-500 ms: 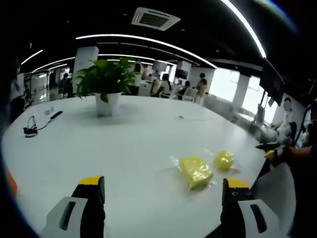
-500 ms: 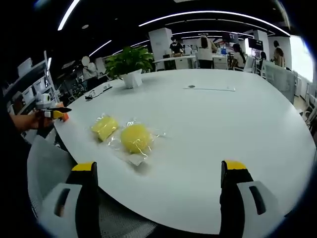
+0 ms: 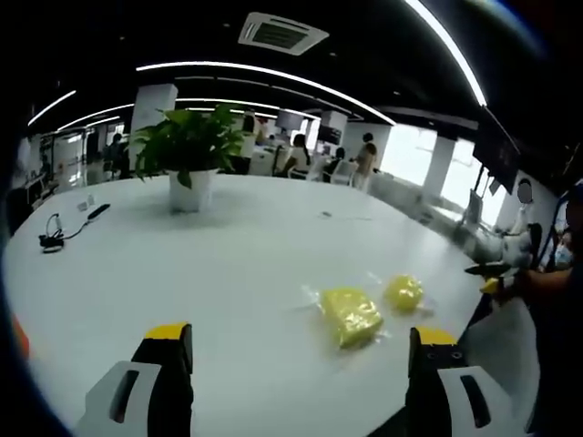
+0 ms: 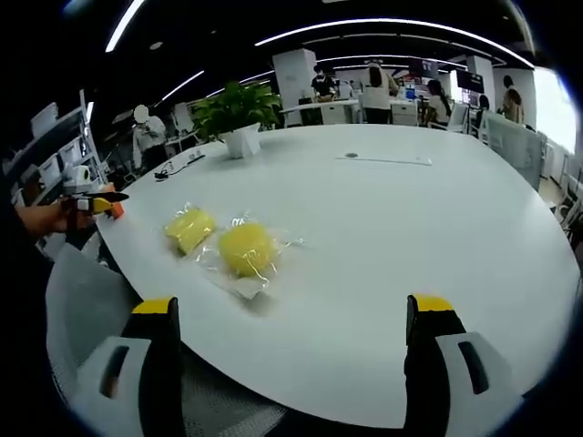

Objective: Compare the silicone blocks by pressing each to a similar depth, holding the contact briefly, and releasing to observe deformation and rebound differences across the visible hardness samples.

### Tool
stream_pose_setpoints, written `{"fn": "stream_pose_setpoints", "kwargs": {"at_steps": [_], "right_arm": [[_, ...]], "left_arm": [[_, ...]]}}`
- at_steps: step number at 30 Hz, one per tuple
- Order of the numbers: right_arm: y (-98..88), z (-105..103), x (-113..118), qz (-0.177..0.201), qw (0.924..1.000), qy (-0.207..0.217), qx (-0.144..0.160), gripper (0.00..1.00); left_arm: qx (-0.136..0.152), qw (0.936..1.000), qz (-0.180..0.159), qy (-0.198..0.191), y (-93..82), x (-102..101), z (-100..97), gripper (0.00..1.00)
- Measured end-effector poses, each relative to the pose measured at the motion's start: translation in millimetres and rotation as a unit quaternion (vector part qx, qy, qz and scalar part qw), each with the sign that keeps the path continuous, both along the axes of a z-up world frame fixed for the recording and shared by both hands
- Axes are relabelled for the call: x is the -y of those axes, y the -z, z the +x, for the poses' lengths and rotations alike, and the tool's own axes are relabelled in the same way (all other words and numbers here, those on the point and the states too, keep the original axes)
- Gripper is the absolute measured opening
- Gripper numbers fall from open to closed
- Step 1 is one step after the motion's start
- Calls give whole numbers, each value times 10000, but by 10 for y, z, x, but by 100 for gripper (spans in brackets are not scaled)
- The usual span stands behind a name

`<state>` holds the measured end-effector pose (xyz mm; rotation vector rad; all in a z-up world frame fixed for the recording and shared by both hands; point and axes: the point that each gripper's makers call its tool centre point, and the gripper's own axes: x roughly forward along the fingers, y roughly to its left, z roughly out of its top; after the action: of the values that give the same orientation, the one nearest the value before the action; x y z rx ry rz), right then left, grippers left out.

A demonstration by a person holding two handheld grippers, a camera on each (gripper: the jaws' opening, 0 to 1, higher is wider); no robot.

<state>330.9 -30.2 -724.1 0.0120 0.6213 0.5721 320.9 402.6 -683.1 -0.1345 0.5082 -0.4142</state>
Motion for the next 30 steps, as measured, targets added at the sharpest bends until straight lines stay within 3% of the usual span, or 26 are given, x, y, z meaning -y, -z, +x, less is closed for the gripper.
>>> {"fn": "stream_pose_setpoints", "kwargs": {"at_steps": [13, 16, 18, 21, 30], "right_arm": [[-60, -16, 146, 62, 9997, 215, 37, 97], [-53, -58, 139, 14, 9999, 147, 38, 97], [-49, -67, 148, 18, 9999, 148, 33, 97], [-50, -75, 177, 54, 9998, 205, 48, 97], [-75, -187, 77, 38, 9999, 113, 109, 97]], "left_arm": [[12, 10000, -8, 87, -82, 51, 26, 100], [89, 9997, -223, 43, -138, 67, 50, 100], [29, 9999, -68, 82, -103, 48, 45, 100], [11, 9999, -95, 109, -112, 62, 31, 100], [11, 9998, -121, 160, -110, 116, -54, 100]]}}
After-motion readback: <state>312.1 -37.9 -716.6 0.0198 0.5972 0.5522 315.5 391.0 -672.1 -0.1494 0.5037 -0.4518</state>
